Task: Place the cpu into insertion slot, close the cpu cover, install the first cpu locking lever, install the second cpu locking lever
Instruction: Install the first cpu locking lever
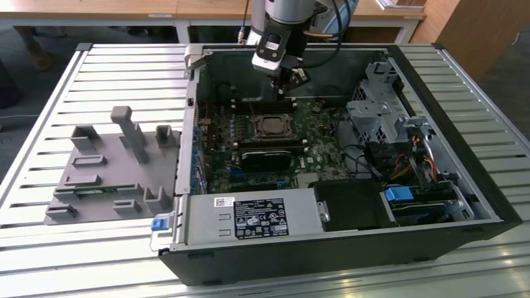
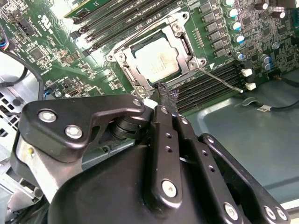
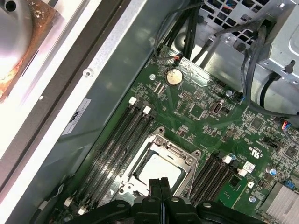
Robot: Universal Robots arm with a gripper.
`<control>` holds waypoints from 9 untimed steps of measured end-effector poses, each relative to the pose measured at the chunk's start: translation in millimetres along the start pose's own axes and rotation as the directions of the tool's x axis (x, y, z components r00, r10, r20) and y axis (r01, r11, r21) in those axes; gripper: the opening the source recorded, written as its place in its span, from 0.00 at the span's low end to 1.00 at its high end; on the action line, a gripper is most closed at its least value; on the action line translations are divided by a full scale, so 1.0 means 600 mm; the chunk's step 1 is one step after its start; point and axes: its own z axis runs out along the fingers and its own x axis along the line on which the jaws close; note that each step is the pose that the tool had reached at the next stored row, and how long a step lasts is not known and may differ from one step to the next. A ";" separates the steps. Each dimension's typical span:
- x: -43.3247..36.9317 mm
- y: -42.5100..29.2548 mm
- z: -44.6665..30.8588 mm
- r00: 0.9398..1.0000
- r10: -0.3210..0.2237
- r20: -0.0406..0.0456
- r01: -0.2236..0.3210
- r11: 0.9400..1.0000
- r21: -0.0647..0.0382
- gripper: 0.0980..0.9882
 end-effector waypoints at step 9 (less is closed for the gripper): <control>0.000 0.000 0.000 0.998 -0.069 -0.001 0.069 0.998 0.001 0.02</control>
